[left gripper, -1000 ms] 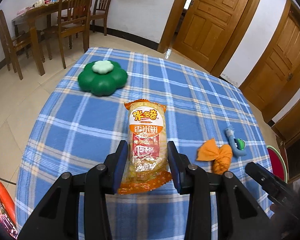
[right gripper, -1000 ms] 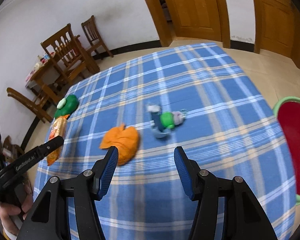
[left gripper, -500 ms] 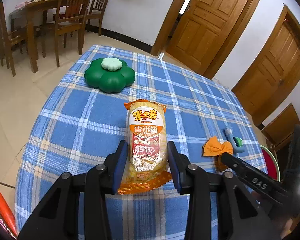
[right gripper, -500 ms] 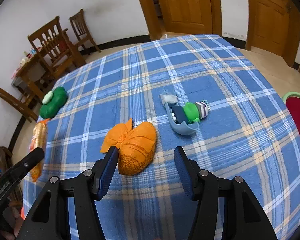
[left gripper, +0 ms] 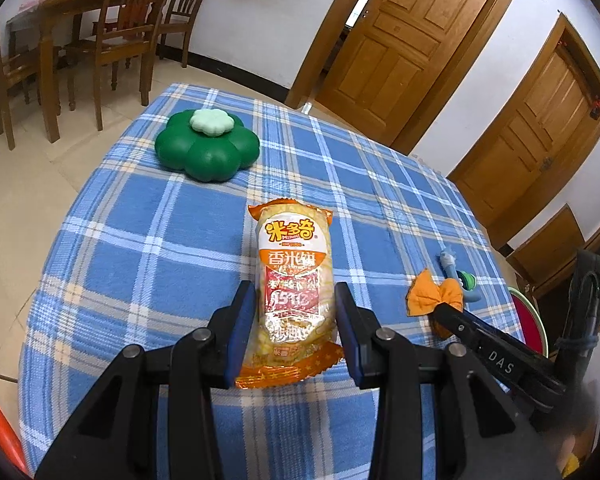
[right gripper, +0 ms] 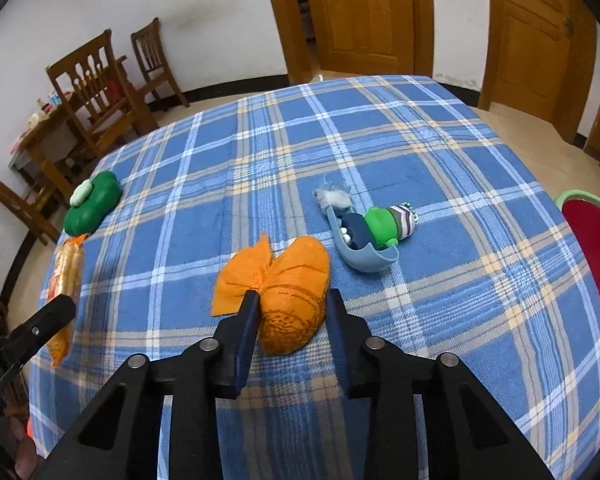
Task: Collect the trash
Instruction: 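Carry the mesh bag and snack bag over the red bucket with both tools, then open the right tool to drop the mesh bag while the left tool drops the snack bag, then move both tools back over the table toward the green toy and blue piece, then grasp the green-and-white toy with the right tool while the left tool grasps the blue plastic piece, then carry the green toy and blue piece over the red bucket with both tools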
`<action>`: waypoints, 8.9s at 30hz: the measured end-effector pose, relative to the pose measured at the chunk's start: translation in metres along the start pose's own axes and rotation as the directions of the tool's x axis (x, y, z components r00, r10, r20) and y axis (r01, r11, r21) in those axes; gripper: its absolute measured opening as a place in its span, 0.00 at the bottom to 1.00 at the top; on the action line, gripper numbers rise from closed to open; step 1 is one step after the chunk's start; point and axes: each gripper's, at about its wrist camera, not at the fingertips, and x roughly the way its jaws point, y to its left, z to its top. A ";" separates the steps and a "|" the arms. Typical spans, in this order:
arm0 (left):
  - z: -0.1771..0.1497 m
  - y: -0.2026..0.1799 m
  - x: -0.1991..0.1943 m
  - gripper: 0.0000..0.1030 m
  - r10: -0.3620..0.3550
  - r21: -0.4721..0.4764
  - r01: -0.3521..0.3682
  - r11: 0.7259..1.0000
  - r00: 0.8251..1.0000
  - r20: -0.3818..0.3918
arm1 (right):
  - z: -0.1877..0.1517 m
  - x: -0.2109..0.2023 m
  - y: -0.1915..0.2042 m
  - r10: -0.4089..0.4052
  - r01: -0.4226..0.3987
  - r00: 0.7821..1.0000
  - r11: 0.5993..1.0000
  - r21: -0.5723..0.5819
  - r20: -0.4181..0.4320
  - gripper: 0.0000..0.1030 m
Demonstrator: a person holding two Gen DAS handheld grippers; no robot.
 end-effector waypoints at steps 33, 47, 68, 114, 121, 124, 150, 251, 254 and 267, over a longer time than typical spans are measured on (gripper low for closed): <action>-0.008 -0.075 -0.017 0.39 -0.023 0.073 0.023 0.997 1.000 0.007 | -0.021 -0.074 -0.088 0.054 -0.062 0.996 0.991 0.122 0.064 0.27; -0.014 -0.140 -0.012 0.39 -0.089 0.154 0.094 0.984 0.995 -0.038 | -0.026 -0.114 -0.155 0.020 -0.052 0.988 0.976 0.212 0.150 0.27; -0.017 -0.248 0.018 0.39 -0.183 0.264 0.214 0.941 0.974 -0.135 | -0.038 -0.134 -0.255 -0.070 -0.004 0.977 0.940 0.340 0.203 0.27; -0.098 -0.395 0.099 0.39 -0.216 0.463 0.397 0.793 0.893 -0.395 | -0.076 -0.129 -0.356 -0.176 0.066 0.974 0.820 0.568 0.141 0.44; -0.096 -0.395 0.090 0.46 -0.214 0.485 0.385 0.785 0.904 -0.371 | -0.080 -0.131 -0.360 -0.179 0.065 0.974 0.813 0.579 0.142 0.44; -0.089 -0.388 0.087 0.47 -0.209 0.476 0.369 0.798 0.911 -0.355 | -0.079 -0.131 -0.359 -0.174 0.060 0.974 0.812 0.580 0.143 0.44; -0.029 -0.251 0.056 0.51 -0.095 0.276 0.142 0.951 0.979 -0.178 | -0.046 -0.126 -0.291 -0.078 -0.003 0.983 0.898 0.439 0.166 0.44; -0.010 -0.191 0.093 0.51 0.060 0.251 -0.023 0.968 0.988 -0.141 | 0.010 -0.116 -0.186 0.075 -0.126 0.965 0.973 0.192 0.251 0.32; -0.012 -0.192 0.098 0.51 0.062 0.255 -0.022 0.967 0.987 -0.151 | 0.006 -0.118 -0.195 0.063 -0.117 0.967 0.970 0.211 0.248 0.32; -0.014 -0.194 0.106 0.22 0.031 0.255 0.013 0.967 0.985 -0.168 | -0.005 -0.127 -0.213 0.035 -0.103 0.968 0.959 0.265 0.250 0.32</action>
